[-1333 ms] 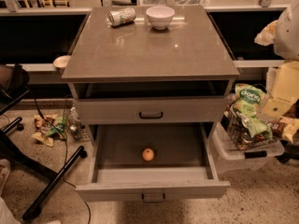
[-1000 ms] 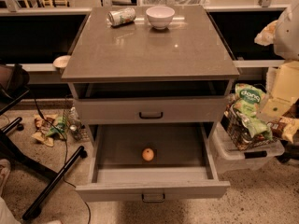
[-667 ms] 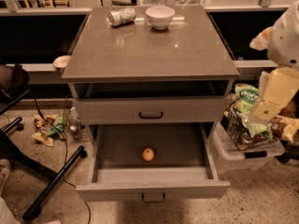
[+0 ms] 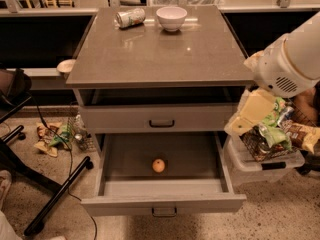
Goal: Pick orange from middle drawer and place on counter
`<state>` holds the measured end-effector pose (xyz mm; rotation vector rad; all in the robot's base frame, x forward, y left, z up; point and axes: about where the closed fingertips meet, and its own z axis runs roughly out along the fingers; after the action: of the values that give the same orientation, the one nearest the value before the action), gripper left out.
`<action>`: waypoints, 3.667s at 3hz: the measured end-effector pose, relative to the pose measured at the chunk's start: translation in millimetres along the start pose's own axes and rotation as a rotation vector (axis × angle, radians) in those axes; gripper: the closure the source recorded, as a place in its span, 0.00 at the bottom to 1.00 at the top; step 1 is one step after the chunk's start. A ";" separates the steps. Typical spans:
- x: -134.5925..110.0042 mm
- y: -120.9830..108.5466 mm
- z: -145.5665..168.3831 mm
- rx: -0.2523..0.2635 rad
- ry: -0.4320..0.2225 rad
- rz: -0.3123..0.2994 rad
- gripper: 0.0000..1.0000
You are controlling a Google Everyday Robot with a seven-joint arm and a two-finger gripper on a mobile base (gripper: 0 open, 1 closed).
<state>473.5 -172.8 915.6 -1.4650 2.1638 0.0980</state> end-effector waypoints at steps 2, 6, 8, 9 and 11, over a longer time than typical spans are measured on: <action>-16.3 -3.2 29.4 0.000 -0.097 0.038 0.00; -29.8 53.4 172.0 -0.108 -0.258 0.115 0.00; -11.9 85.7 240.9 -0.152 -0.179 0.127 0.00; 8.4 101.2 290.7 -0.156 -0.164 0.163 0.00; 26.6 98.7 344.0 -0.138 -0.203 0.211 0.00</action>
Offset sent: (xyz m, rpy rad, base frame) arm 0.0142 0.0189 -0.0174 0.0847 -0.0142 -0.0065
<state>508.6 -37.9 584.9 -1.2339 2.1710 0.4597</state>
